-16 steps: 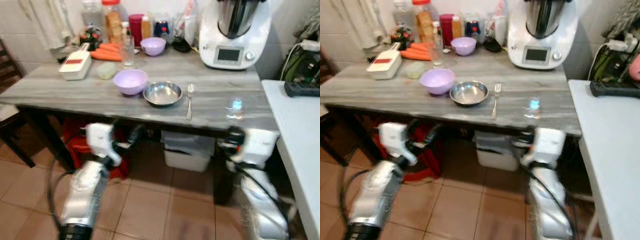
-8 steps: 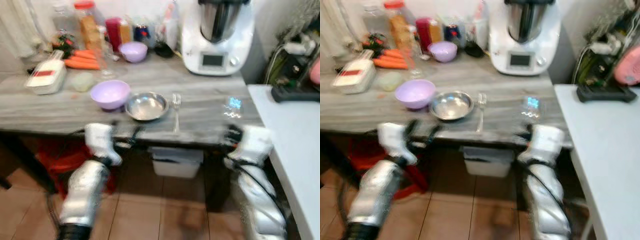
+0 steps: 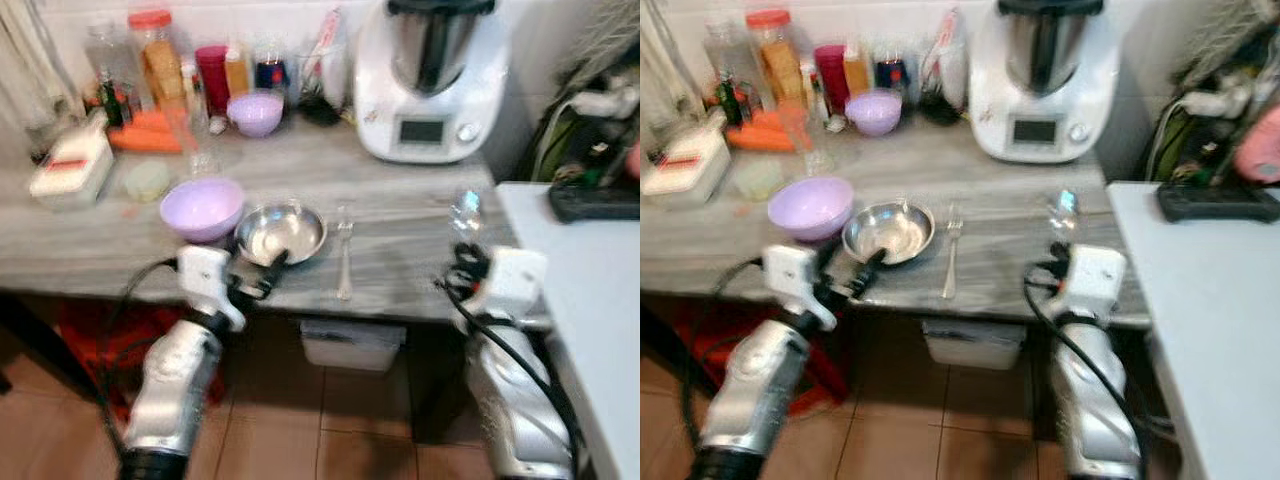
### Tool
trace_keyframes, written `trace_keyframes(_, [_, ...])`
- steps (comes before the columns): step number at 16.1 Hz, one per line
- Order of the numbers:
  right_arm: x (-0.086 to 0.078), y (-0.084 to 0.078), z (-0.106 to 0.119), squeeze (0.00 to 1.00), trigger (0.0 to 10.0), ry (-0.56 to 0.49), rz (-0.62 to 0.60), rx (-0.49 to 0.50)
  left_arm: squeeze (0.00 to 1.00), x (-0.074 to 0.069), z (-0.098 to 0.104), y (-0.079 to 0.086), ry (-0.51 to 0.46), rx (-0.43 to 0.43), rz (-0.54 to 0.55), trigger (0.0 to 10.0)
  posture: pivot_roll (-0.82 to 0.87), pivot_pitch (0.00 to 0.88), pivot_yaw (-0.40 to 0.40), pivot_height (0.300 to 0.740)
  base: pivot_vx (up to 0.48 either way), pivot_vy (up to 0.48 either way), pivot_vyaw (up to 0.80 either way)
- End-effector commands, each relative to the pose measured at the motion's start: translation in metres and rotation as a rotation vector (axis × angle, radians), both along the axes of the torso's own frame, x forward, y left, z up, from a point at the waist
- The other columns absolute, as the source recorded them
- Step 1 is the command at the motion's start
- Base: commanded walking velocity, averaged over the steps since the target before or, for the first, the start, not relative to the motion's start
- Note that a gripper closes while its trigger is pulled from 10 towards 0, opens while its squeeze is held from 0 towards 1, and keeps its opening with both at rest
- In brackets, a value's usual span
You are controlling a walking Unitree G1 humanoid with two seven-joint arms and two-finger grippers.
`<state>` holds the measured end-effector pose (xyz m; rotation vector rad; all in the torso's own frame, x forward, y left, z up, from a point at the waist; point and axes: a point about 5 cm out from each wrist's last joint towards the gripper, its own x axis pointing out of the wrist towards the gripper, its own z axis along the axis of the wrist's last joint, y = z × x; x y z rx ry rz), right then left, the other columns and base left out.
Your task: Setting the table
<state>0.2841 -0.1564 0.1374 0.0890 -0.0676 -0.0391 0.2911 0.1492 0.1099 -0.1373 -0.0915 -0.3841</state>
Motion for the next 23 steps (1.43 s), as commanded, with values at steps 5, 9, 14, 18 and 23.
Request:
trace_keyframes(5, [0.015,-0.013,0.003,0.00,10.0,0.012,-0.062,0.024,0.00,-0.019,-0.008,-0.001,0.020,0.063,-0.152,10.0,-0.03,0.050,0.040,0.740,0.000,0.000,0.00])
trace_keyframes(9, [0.032,-0.015,0.011,0.00,10.0,0.016,-0.067,0.047,0.00,-0.032,-0.012,-0.008,0.030,0.097,-0.272,10.0,-0.03,0.054,0.035,0.740,0.000,0.000,0.00])
trace_keyframes(14, [0.062,-0.001,0.008,0.00,10.0,0.141,-0.017,0.100,0.00,-0.042,-0.013,-0.015,0.031,0.116,-0.349,10.0,-0.01,0.066,0.033,0.740,0.000,0.000,0.00])
trace_keyframes(18, [0.082,0.019,0.002,0.00,10.0,0.232,0.015,0.165,0.00,-0.051,-0.012,-0.014,0.041,0.121,-0.374,10.0,0.01,0.095,0.038,0.740,0.000,0.000,0.00])
trace_keyframes(23, [0.085,0.031,-0.012,0.00,10.0,0.304,0.033,0.195,0.00,-0.056,-0.010,-0.012,0.053,0.132,-0.407,10.0,0.02,0.114,0.047,0.740,0.000,0.000,0.00])
